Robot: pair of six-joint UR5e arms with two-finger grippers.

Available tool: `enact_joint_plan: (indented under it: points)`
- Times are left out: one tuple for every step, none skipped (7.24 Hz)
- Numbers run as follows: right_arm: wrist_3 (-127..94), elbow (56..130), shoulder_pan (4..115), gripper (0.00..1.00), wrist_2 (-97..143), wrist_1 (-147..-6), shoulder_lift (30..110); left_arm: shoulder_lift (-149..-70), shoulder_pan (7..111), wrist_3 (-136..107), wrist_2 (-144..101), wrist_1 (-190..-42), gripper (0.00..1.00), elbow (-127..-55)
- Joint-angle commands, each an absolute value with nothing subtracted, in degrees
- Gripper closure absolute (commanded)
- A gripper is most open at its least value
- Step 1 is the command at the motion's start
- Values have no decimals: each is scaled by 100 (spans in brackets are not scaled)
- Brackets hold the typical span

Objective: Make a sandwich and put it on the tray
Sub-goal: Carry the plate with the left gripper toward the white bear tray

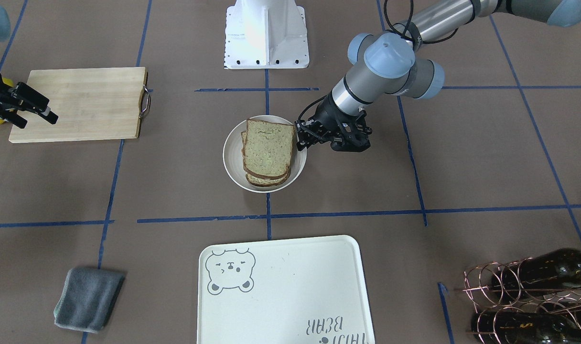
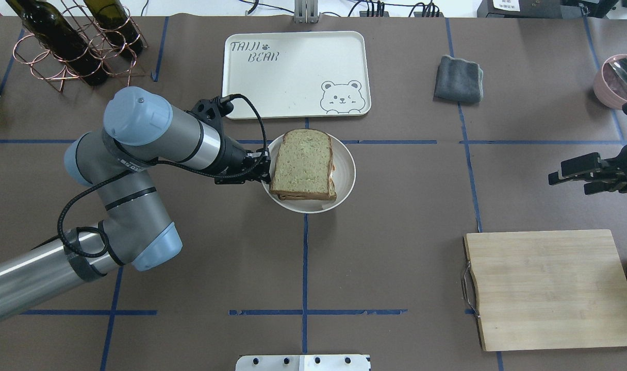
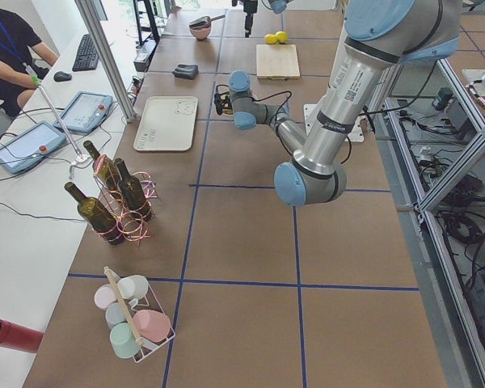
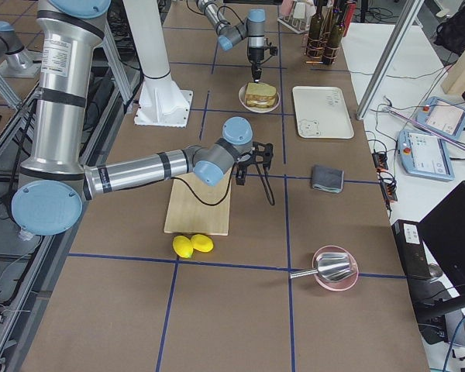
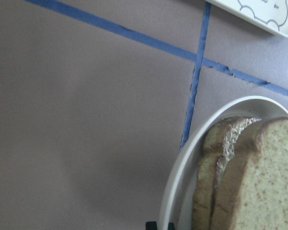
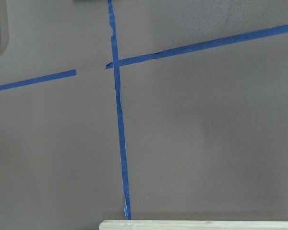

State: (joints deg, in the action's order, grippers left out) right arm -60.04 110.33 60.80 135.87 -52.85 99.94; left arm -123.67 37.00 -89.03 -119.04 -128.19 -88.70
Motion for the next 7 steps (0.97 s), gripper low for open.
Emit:
enact_joint_plan:
  points:
    - [-5994,11153,6108,0,13605,-5291,10081,-12961,4059,-9034,-11909,-13313,100,-7827]
    - [-5994,11162,6108,0,13605,-5291,10081,-13181,4191,-9026,-11909,-13585,100,-7318]
    - [-5994,11162,6108,0,13597,-5291,10081,-13653,4288,-9035,-11892,-13919,100,-6521]
    - [-5994,11180,6108,0,13605,-5291,10081,-13937,4341,-9053,-11839,-14339,100,-5808]
    - [-5994,11197,6117,0,13597,-5291,10090,-14087,4438,-9262,-11665,-14709,100,-5287]
    - [-5994,11241,6117,0,13605,-5291,10133,-14315,4465,-9647,-11489,-14948,100,-4769]
    - [-5994,11259,6117,0,13597,-5291,10134,-14396,4534,-9964,-11461,-15089,100,-4546]
